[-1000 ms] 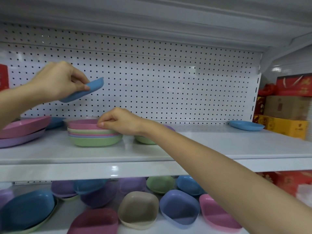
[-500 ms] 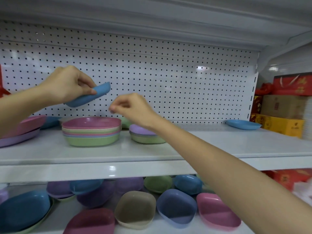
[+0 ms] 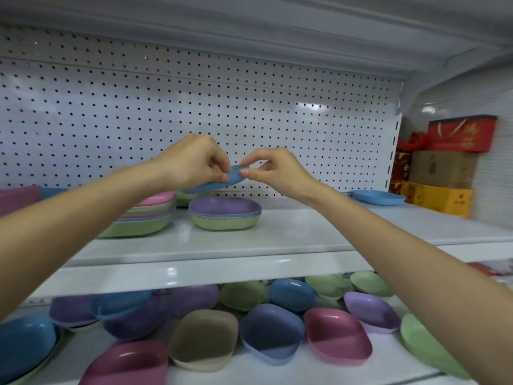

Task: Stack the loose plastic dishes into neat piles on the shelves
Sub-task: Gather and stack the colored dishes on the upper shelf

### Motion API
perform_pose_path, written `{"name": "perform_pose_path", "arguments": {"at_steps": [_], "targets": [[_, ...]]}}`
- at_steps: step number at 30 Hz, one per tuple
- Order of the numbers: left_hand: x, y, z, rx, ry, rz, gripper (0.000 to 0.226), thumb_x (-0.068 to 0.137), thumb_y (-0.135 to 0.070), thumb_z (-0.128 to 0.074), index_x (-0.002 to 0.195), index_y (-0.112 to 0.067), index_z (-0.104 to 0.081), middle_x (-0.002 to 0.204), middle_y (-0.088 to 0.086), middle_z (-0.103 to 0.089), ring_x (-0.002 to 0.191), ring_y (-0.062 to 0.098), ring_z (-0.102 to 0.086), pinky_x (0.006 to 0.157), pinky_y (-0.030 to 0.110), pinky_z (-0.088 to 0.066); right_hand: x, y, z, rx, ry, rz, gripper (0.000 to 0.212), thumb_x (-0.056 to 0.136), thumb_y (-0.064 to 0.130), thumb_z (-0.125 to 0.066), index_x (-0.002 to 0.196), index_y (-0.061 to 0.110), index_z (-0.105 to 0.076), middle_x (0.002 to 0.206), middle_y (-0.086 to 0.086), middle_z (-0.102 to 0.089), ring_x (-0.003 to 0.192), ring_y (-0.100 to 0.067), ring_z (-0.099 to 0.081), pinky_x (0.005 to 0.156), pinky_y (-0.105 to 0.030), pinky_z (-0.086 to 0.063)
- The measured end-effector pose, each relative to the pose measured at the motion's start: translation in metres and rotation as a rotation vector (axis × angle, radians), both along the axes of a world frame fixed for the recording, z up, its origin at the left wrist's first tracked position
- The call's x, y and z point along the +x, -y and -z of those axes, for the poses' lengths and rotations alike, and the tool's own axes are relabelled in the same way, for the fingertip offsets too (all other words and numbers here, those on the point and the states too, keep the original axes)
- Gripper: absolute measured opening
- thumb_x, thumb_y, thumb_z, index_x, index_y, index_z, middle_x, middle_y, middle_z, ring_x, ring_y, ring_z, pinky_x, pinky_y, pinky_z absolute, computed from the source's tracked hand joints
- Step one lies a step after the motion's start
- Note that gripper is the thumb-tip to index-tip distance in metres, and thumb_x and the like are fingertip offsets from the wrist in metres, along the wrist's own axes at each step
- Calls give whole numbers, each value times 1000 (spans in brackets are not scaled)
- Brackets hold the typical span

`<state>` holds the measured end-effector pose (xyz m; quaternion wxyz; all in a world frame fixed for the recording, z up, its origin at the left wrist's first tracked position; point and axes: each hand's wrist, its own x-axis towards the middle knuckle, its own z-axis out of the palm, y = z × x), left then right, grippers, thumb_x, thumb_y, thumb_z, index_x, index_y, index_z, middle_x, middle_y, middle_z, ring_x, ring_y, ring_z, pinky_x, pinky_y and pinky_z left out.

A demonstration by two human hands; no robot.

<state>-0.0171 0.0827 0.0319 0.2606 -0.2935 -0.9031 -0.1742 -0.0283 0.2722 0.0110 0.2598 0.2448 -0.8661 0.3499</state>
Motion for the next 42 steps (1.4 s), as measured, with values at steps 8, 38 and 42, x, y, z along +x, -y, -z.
{"name": "perform_pose_path", "arguments": {"at_steps": [8,38,42], "targets": [[-11,-11,19,-115,141,53,6,81,-24,-70,77,-21,-74,69,-7,-67,67,8,-56,66,24,-46,-3,-31,21,117,173,4,19,81,24,-71,85,6,-68,94,-7,-70,82,-14,-62,85,-29,-50],[-39,-4,24,-416,580,-194,54,75,-69,-53,87,-18,-66,85,-5,-56,82,15,-51,79,28,-39,-17,-25,35,326,430,0,50,87,53,-53,97,7,-67,93,-11,-60,86,-14,-50,86,-30,-42],[-49,-22,22,-358,528,-120,62,77,-70,-49,118,-25,-61,114,-10,-59,110,14,-52,102,32,-38,-16,-60,24,191,375,71,37,89,45,-55,112,18,-68,119,3,-64,112,-12,-55,102,-28,-41]]}}
